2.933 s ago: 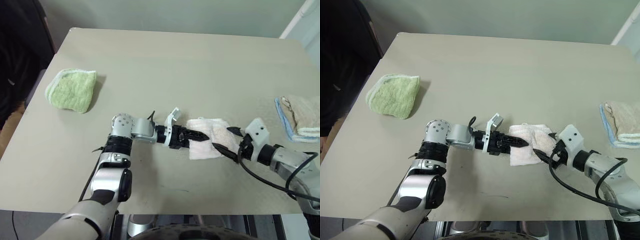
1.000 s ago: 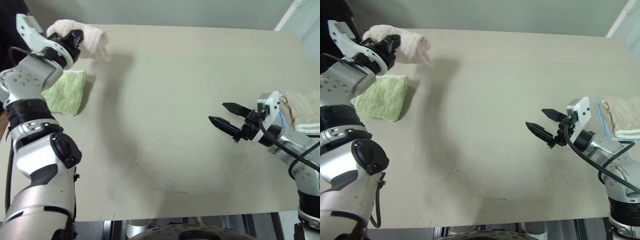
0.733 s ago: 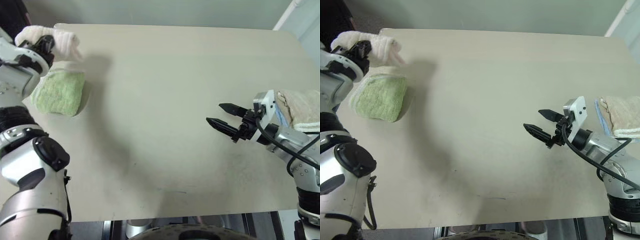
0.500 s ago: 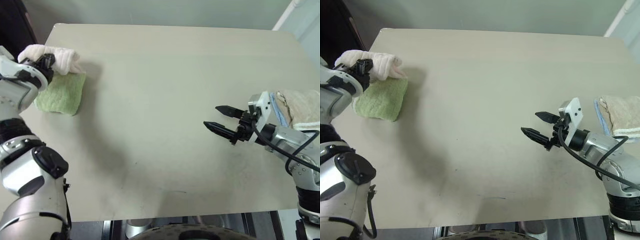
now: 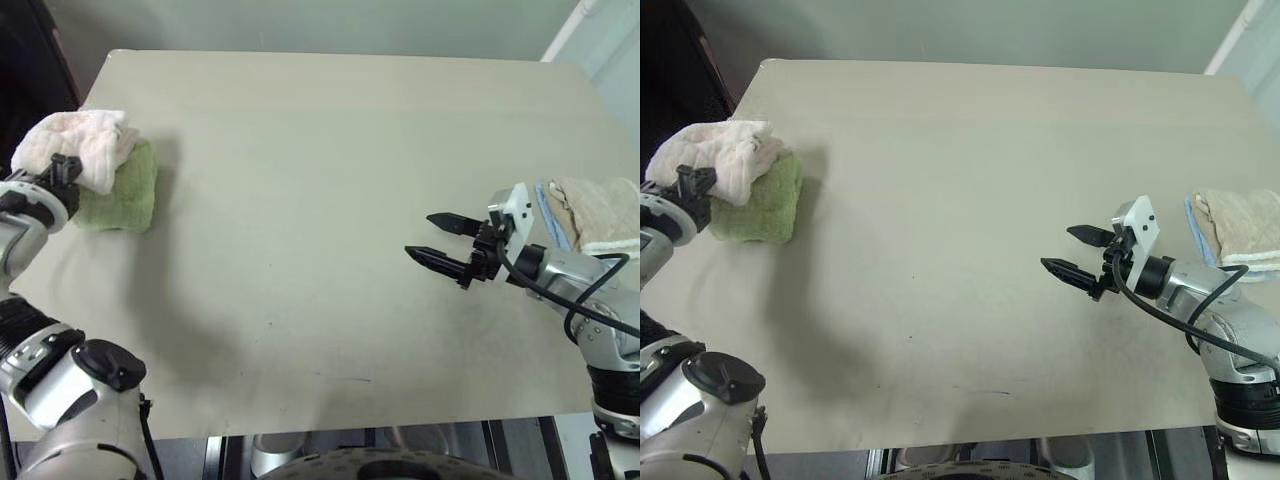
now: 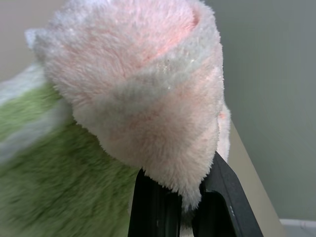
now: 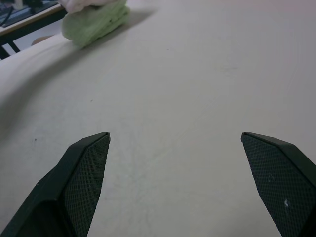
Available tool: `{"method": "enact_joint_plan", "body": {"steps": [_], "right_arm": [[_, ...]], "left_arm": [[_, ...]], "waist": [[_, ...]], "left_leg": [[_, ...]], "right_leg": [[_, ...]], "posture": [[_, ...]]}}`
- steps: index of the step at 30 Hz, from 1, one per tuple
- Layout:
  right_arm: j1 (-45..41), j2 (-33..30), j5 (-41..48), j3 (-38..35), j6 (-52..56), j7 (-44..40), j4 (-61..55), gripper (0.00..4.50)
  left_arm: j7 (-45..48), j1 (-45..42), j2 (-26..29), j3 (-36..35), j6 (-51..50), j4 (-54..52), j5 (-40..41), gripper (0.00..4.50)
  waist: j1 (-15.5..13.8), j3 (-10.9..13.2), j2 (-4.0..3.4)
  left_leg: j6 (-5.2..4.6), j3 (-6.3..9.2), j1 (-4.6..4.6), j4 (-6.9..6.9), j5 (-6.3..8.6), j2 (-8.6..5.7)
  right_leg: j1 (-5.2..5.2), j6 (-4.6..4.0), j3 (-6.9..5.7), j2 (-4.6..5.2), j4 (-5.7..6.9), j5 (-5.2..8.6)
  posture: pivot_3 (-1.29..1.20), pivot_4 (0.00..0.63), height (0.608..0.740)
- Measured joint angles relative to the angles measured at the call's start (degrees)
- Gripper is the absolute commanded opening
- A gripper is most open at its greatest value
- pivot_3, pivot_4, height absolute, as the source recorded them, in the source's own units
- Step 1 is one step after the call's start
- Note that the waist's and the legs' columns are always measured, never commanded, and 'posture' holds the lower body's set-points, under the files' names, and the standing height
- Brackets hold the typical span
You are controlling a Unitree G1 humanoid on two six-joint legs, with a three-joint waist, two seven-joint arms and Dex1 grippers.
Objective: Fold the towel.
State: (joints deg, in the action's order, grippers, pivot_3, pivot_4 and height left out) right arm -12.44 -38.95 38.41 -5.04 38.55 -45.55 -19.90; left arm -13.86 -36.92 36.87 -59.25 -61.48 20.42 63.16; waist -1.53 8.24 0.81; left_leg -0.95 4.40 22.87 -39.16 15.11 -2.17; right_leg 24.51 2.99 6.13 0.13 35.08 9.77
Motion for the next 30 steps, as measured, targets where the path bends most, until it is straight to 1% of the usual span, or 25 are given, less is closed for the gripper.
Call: {"method": "enact_joint_plan", "body": {"steps": [4, 7, 11, 15, 16, 17, 19, 21, 26, 30], "right_arm": [[-0.88, 0.11, -1.67, 1.19, -1.24, -0.36, 1.23, 4.5], [-0.87, 0.25, -2.43, 1.8, -1.88, -0.67, 1.51, 4.5], [-0.87, 0.25, -3.65, 1.91, -2.55, -0.67, 1.69, 4.5], [-0.07, 0.29, -5.61, 2.02, -3.85, -0.65, 2.12, 4.5], [0.26, 0.44, -5.57, 1.99, -3.86, -0.65, 2.12, 4.5], [0.39, 0.6, -5.52, 1.99, -3.85, -0.65, 2.11, 4.5], [0.41, 0.71, -5.52, 1.98, -3.85, -0.65, 2.08, 4.5], [0.41, 0.74, -5.53, 1.96, -3.87, -0.65, 2.08, 4.5], [0.52, 0.8, -5.54, 1.94, -4.17, -0.66, 2.02, 4.5], [0.63, 0.79, -5.52, 1.79, -4.42, -0.66, 1.94, 4.5]], "left_arm": [[1.63, 2.43, -1.94, 0.28, 0.08, 0.11, 0.84, 0.01], [2.58, 2.6, -2.08, 0.54, 0.65, 1.01, 1.13, 0.01], [4.22, 2.68, -2.32, 0.95, 3.29, 3.38, 0.97, 1.11], [6.23, 2.68, -2.32, 1.09, 6.19, 5.84, 0.7, 2.53], [6.39, 2.68, -2.31, 1.33, 6.68, 6.09, 0.62, 2.94], [6.49, 2.68, -2.3, 1.55, 6.97, 6.31, 0.52, 3.21], [6.72, 2.69, -2.31, 1.85, 7.26, 6.39, 0.51, 3.93], [7.08, 2.74, -2.29, 1.84, 7.25, 6.32, 0.98, 4.44], [7.67, 4.96, -2.19, 1.23, 6.72, 5.38, 3.41, 4.44], [11.42, 8.03, -2.21, -0.07, 5.09, 4.29, 7.9, 4.44]], "waist": [[-0.03, 0.0, 0.06], [-0.02, 0.01, 0.08], [0.0, 0.01, 0.09], [0.01, 0.01, 0.09], [0.01, 0.01, 0.09], [0.01, 0.01, 0.08], [0.03, 0.01, 0.09], [0.03, 0.01, 0.09], [0.1, 0.01, 0.09], [0.11, 0.01, 0.09]], "left_leg": [[0.06, 0.08, 0.0, -0.01, -0.2, -0.01], [0.15, 0.11, 0.0, 0.01, -0.27, -0.02], [0.24, 0.22, -0.01, 0.02, -0.38, 0.0], [0.27, 0.29, -0.01, 0.03, -0.52, 0.03], [0.28, 0.29, -0.01, 0.04, -0.55, 0.05], [0.28, 0.29, -0.01, 0.04, -0.57, 0.05], [0.32, 0.29, -0.01, 0.04, -0.6, 0.1], [0.36, 0.29, -0.01, 0.04, -0.63, 0.16], [0.62, 0.27, 0.01, 0.07, -0.58, 0.42], [0.8, 0.25, 0.01, 0.13, -0.54, 0.62]], "right_leg": [[-0.01, -0.26, -0.02, -0.02, -0.02, -0.13], [0.0, -0.33, 0.02, -0.06, -0.01, -0.29], [0.0, -0.44, 0.04, -0.18, -0.02, -0.57], [0.02, -0.53, 0.04, -0.24, -0.02, -0.76], [0.02, -0.56, 0.05, -0.26, -0.02, -0.79], [0.02, -0.59, 0.05, -0.29, -0.02, -0.82], [0.02, -0.63, 0.07, -0.36, -0.02, -0.87], [0.03, -0.66, 0.08, -0.44, -0.03, -0.88], [0.08, -0.76, 0.14, -0.78, -0.07, -0.9], [0.17, -0.94, 0.13, -0.94, -0.06, -0.89]], "posture": [[0.0, 0.15, 0.74], [0.0, 0.15, 0.74], [0.0, 0.15, 0.74], [0.0, 0.15, 0.74], [0.0, 0.15, 0.74], [0.0, 0.15, 0.74], [0.0, 0.15, 0.74], [0.0, 0.15, 0.74], [0.0, 0.15, 0.74], [0.0, 0.15, 0.74]]}}
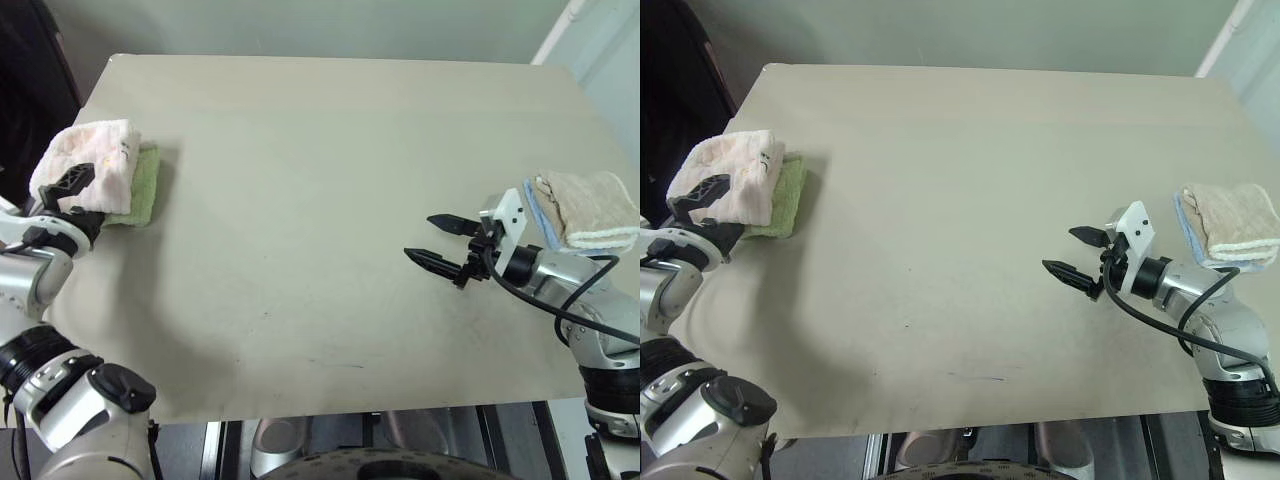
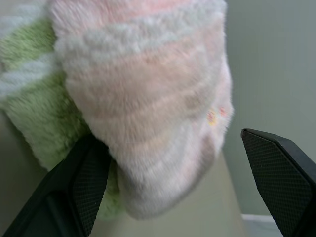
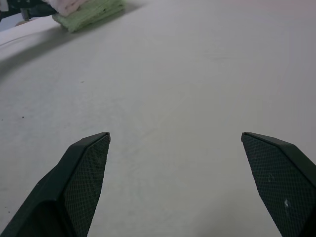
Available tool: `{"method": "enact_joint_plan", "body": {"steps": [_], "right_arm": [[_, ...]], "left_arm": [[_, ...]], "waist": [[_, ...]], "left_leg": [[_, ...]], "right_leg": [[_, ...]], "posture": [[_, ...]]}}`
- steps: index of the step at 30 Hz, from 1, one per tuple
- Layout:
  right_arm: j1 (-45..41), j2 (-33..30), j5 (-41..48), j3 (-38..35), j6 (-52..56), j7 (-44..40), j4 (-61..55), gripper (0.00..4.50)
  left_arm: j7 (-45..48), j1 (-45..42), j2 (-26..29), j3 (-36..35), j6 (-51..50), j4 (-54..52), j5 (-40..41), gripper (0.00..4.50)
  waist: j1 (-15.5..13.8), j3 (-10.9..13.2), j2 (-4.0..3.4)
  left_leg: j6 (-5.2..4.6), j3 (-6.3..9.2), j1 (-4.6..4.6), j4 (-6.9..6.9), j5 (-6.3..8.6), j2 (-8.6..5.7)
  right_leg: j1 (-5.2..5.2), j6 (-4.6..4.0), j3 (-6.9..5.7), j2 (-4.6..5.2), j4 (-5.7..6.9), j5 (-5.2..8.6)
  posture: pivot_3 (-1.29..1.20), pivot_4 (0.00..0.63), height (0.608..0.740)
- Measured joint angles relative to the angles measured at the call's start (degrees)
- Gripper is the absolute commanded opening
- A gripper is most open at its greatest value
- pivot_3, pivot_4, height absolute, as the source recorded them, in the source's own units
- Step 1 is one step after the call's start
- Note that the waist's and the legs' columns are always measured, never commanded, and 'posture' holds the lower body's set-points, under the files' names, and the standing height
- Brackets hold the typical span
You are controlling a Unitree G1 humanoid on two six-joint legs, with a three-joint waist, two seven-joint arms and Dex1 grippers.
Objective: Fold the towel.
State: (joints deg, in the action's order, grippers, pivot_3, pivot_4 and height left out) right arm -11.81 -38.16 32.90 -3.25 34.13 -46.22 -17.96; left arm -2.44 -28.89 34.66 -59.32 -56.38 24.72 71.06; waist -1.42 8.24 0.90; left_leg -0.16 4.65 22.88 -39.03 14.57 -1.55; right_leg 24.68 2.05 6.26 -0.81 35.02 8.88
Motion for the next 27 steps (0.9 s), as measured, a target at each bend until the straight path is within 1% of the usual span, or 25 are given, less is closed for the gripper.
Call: {"method": "enact_joint_plan", "body": {"steps": [3, 6, 9, 10, 11, 13, 15, 16, 17, 18, 20, 24, 27], "right_arm": [[0.21, 0.04, 0.0, -0.1, -0.04, 0.0, -0.1, 4.5], [0.31, 0.15, 0.01, -0.29, -0.05, 0.01, -0.22, 4.5], [1.24, 0.25, 0.11, -0.83, -0.05, 0.01, -0.71, 4.5], [1.53, 0.24, 0.12, -1.0, -0.04, 0.01, -0.75, 4.5], [1.72, 0.24, 0.17, -1.15, -0.04, 0.02, -0.89, 4.5], [2.14, 0.23, 0.6, -2.07, -0.03, 0.03, -1.43, 4.5], [2.29, 0.1, 0.7, -2.93, -0.03, 0.07, -2.13, 4.5], [2.77, -0.14, 0.71, -3.44, -0.02, 0.15, -2.44, 4.5], [3.91, -0.45, 0.74, -4.71, -0.02, 0.43, -3.13, 4.5], [5.01, -0.54, 0.8, -5.8, 0.02, 0.87, -3.91, 4.5], [6.9, -0.57, 1.42, -7.22, 0.12, 1.35, -6.27, 4.5], [10.94, -0.59, 3.05, -10.33, 0.82, 2.83, -10.26, 4.5], [13.19, -0.7, 3.52, -11.72, 1.37, 3.75, -12.59, 4.5]], "left_arm": [[4.88, 4.71, 0.3, 0.19, -2.95, -2.01, 2.86, 4.44], [10.82, 10.36, 0.64, 2.79, -6.54, -6.47, 4.21, 4.44], [23.27, 18.98, 2.78, 10.95, -8.35, -16.57, 2.8, 4.44], [26.85, 20.41, 3.21, 13.64, -8.35, -19.34, 1.9, 4.44], [30.5, 21.25, 3.84, 16.74, -8.06, -21.94, 0.79, 4.44], [35.95, 21.1, 4.44, 22.29, -6.39, -25.45, -1.66, 4.44], [39.19, 20.38, 4.54, 25.53, -4.4, -26.98, -3.63, 4.44], [40.71, 19.82, 5.28, 28.22, -2.83, -27.58, -5.97, 4.44], [43.31, 18.48, 6.02, 33.07, -0.04, -29.03, -9.85, 4.44], [46.03, 16.7, 5.89, 37.25, 2.72, -30.44, -12.96, 4.44], [50.15, 13.89, 4.85, 42.37, 7.09, -31.83, -16.38, 4.44], [57.0, 10.83, 2.86, 47.64, 13.22, -32.26, -19.56, 4.44], [61.92, 10.75, 1.45, 51.76, 18.61, -32.36, -23.53, 4.44]], "waist": [[0.08, 0.0, 0.01], [0.18, -0.01, 0.02], [0.15, -0.04, 0.06], [0.07, -0.04, 0.06], [-0.02, -0.04, 0.06], [-0.11, -0.04, 0.05], [0.22, -0.05, 0.07], [0.33, -0.05, 0.07], [0.17, -0.04, 0.05], [-0.01, -0.05, 0.04], [0.11, -0.05, 0.03], [0.86, -0.06, 0.02], [1.27, -0.1, -0.05]], "left_leg": [[0.12, -0.06, 0.0, 0.0, 0.07, 0.18], [0.17, -0.03, 0.01, 0.0, 0.11, 0.25], [0.2, 0.0, 0.01, 0.0, 0.19, 0.29], [0.17, 0.03, 0.0, -0.01, 0.21, 0.28], [-0.07, 0.03, 0.01, -0.02, 0.34, 0.27], [-0.26, 0.07, 0.0, -0.02, 0.41, 0.27], [-0.35, 0.04, 0.0, -0.02, 0.44, 0.32], [-0.35, 0.04, -0.01, -0.02, 0.44, 0.35], [-0.36, 0.11, 0.01, -0.01, 0.4, 0.34], [-0.37, 0.15, 0.01, -0.01, 0.38, 0.31], [-0.36, 0.13, 0.03, -0.01, 0.39, 0.33], [-0.32, 0.06, 0.05, 0.02, 0.45, 0.42], [-0.37, 0.04, 0.06, 0.04, 0.52, 0.49]], "right_leg": [[0.05, -0.12, 0.01, -0.14, 0.0, 0.0], [0.08, -0.2, -0.02, -0.19, 0.03, 0.05], [0.11, -0.28, 0.0, -0.23, 0.02, 0.07], [0.09, -0.3, -0.01, -0.22, 0.03, 0.08], [0.11, -0.31, 0.0, -0.21, 0.05, 0.08], [0.1, -0.39, 0.0, -0.21, 0.07, 0.03], [0.15, -0.47, 0.0, -0.23, 0.16, -0.03], [0.16, -0.48, 0.0, -0.24, 0.18, -0.03], [0.16, -0.48, -0.01, -0.24, 0.19, -0.03], [0.16, -0.48, -0.01, -0.24, 0.2, -0.03], [0.19, -0.49, -0.01, -0.23, 0.21, -0.04], [0.2, -0.45, -0.01, -0.25, 0.15, -0.01], [0.19, -0.39, 0.01, -0.27, 0.07, 0.03]], "posture": [[0.0, 0.15, 0.74], [0.0, 0.15, 0.74], [0.0, 0.15, 0.74], [0.0, 0.15, 0.74], [0.0, 0.15, 0.74], [0.0, 0.15, 0.74], [0.0, 0.15, 0.74], [0.0, 0.15, 0.74], [0.0, 0.15, 0.74], [0.0, 0.15, 0.74], [0.0, 0.15, 0.74], [0.0, 0.15, 0.74], [0.0, 0.15, 0.74]]}}
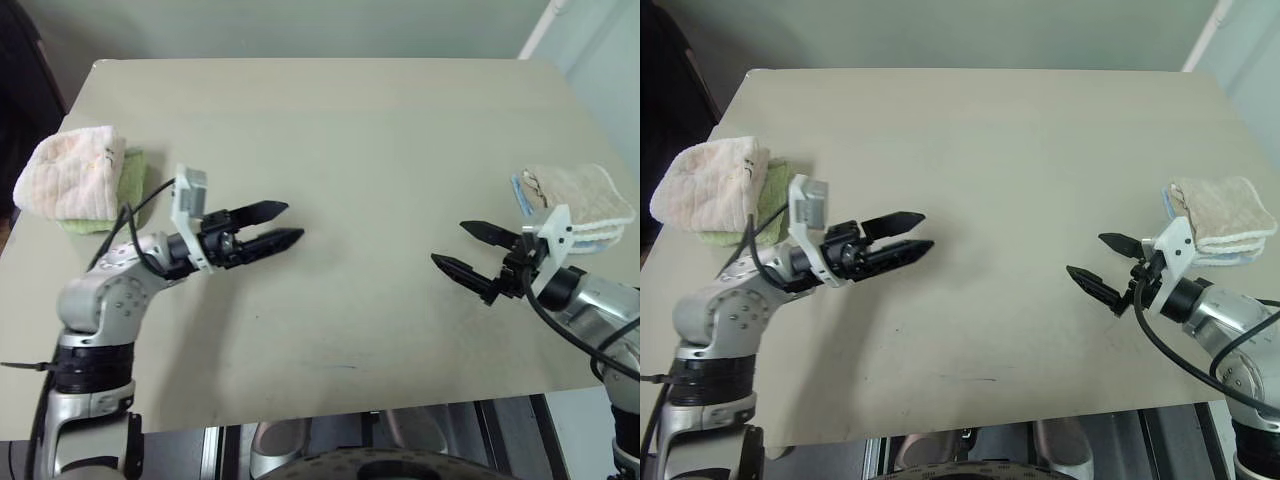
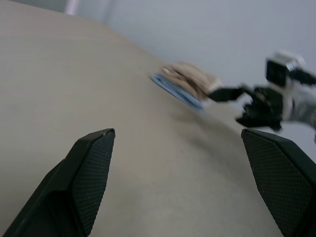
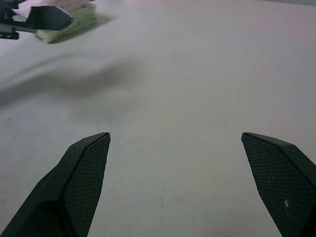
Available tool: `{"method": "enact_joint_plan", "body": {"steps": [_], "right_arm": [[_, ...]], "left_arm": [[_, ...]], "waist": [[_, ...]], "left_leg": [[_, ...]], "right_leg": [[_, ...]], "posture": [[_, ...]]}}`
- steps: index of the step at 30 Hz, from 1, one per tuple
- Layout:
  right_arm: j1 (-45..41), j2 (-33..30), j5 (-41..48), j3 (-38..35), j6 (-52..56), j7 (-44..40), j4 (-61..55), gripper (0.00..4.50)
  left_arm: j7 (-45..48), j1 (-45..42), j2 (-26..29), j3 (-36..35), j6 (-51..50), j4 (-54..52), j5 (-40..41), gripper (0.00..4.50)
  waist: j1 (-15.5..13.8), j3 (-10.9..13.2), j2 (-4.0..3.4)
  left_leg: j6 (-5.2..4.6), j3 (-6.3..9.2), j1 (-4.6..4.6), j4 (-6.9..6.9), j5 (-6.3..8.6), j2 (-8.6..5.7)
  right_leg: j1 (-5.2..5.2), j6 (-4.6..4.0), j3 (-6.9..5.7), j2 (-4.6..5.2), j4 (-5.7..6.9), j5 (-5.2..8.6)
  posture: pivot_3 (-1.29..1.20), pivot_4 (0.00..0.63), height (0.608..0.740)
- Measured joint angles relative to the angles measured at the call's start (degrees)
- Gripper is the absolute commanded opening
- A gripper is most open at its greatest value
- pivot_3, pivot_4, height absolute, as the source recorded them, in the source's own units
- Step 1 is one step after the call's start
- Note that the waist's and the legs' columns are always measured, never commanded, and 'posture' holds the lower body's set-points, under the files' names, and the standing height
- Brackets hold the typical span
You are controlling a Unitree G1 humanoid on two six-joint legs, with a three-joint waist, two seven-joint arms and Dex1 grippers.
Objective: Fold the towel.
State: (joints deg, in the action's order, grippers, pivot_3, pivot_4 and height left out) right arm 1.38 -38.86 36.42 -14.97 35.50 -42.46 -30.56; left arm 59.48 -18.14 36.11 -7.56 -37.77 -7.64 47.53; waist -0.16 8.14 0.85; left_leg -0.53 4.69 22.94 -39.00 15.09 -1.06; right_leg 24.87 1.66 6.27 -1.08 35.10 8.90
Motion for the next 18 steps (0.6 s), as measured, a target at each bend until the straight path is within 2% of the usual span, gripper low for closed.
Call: {"method": "enact_joint_plan", "body": {"steps": [8, 18], "right_arm": [[4.42, 1.57, 5.69, -1.23, 3.12, 3.84, -9.39, 4.5], [4.22, 1.94, 7.3, -0.05, 3.82, 7.01, -10.38, 4.5]], "left_arm": [[15.93, 0.33, -1.86, 6.79, 16.68, 7.97, -9.78, 4.44], [19.71, 0.24, -1.81, 6.9, 18.89, 10.63, -11.19, 4.44]], "waist": [[0.05, -0.06, -0.1], [0.07, -0.07, -0.12]], "left_leg": [[-0.22, 0.0, 0.07, -0.07, 0.16, 0.09], [-0.37, -0.01, 0.17, -0.08, 0.26, 0.11]], "right_leg": [[-0.03, 0.08, -0.01, -0.02, -0.02, 0.12], [0.0, 0.16, 0.0, 0.01, -0.08, 0.16]], "posture": [[0.0, 0.15, 0.74], [0.0, 0.15, 0.74]]}}
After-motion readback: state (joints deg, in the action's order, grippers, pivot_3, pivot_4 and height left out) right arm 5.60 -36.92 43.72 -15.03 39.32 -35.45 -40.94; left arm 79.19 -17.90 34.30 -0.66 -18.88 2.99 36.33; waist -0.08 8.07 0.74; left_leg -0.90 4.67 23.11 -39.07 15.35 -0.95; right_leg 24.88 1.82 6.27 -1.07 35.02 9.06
